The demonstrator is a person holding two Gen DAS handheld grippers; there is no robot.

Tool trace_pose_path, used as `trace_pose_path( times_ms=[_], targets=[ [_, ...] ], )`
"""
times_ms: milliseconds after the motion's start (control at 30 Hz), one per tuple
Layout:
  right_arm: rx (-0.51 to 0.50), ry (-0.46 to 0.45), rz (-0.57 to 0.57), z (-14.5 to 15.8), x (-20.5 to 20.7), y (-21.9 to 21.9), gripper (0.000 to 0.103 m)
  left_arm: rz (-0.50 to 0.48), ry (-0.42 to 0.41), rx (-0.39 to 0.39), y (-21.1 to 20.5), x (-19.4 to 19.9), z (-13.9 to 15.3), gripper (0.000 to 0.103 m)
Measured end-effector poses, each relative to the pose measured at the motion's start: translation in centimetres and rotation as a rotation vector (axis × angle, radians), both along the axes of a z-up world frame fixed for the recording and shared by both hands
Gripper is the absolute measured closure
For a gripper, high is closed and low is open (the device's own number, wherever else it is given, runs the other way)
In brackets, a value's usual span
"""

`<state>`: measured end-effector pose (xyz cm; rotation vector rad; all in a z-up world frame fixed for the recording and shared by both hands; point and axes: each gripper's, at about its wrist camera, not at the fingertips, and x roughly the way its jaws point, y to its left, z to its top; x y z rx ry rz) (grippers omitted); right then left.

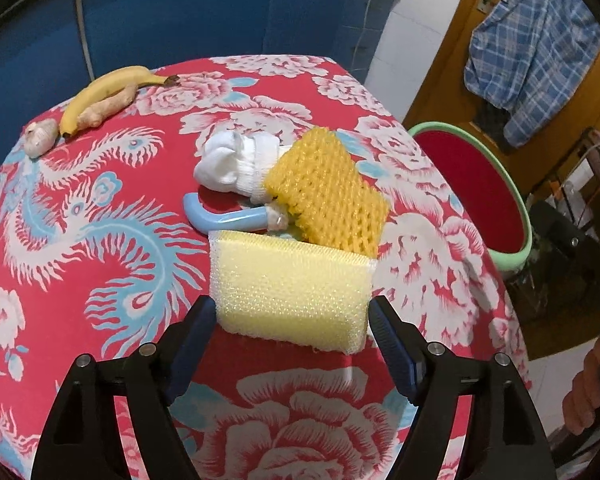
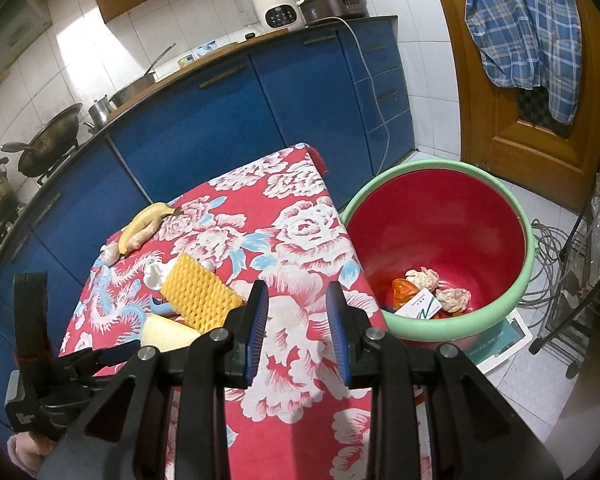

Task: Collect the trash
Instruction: 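Grasp the yellow sponge block with the left gripper while the right grasps another mesh sponge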

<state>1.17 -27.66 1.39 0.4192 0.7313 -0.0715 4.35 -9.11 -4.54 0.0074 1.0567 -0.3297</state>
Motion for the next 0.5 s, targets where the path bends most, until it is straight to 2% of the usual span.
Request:
trace_pose_path(
  times_ms=[233, 500],
  targets=[
    [0.008, 0.004, 0.018, -0.2, 0.2, 0.5, 0.071, 0.005, 0.004, 0.017, 0.5, -0.5, -0.1, 0.023],
    [0.013, 0.006, 0.021, -0.3, 0.3, 0.6, 0.071, 0.091, -0.010, 0.076, 2.9, -0.1, 0.0, 0.023]
  ],
)
